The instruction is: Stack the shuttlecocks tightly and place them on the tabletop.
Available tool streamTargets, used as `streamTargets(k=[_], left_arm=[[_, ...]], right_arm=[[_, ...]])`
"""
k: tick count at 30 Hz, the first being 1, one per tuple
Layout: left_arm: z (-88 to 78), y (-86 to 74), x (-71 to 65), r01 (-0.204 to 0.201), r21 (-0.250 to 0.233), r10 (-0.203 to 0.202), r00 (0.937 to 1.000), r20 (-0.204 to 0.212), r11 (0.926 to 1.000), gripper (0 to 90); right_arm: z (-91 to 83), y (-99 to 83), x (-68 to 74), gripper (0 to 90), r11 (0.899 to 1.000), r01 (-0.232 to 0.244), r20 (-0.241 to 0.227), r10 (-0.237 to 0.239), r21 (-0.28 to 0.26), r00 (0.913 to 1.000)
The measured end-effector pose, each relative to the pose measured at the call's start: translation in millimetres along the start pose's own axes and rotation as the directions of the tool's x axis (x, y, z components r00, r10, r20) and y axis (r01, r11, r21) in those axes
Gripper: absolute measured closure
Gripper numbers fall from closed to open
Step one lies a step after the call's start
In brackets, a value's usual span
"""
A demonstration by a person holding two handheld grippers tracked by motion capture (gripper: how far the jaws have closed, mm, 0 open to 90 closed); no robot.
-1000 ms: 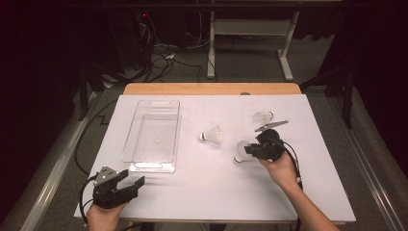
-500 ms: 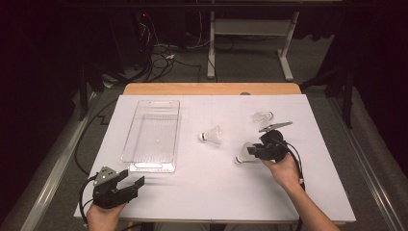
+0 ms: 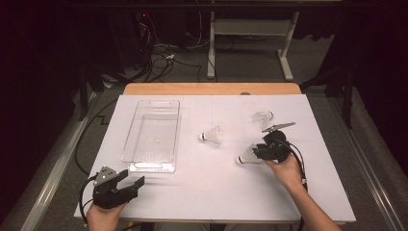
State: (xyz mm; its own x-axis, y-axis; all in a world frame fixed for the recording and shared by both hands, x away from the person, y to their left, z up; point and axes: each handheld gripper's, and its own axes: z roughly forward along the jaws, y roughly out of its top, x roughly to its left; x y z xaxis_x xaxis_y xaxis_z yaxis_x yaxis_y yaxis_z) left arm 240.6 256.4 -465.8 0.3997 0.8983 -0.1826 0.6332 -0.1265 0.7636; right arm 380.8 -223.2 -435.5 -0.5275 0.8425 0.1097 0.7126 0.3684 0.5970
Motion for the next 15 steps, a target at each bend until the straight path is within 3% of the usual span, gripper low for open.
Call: streamTargets(k=[15], left_arm=[[-0.1, 0.0, 0.5, 0.003, -0.001, -0.003, 1.0, -0.002, 1.0, 31.4]], right_arm=[[0.9, -3.3, -8.2, 56.7, 1.0, -0.021, 0.005, 0.022, -0.004, 0.9998]])
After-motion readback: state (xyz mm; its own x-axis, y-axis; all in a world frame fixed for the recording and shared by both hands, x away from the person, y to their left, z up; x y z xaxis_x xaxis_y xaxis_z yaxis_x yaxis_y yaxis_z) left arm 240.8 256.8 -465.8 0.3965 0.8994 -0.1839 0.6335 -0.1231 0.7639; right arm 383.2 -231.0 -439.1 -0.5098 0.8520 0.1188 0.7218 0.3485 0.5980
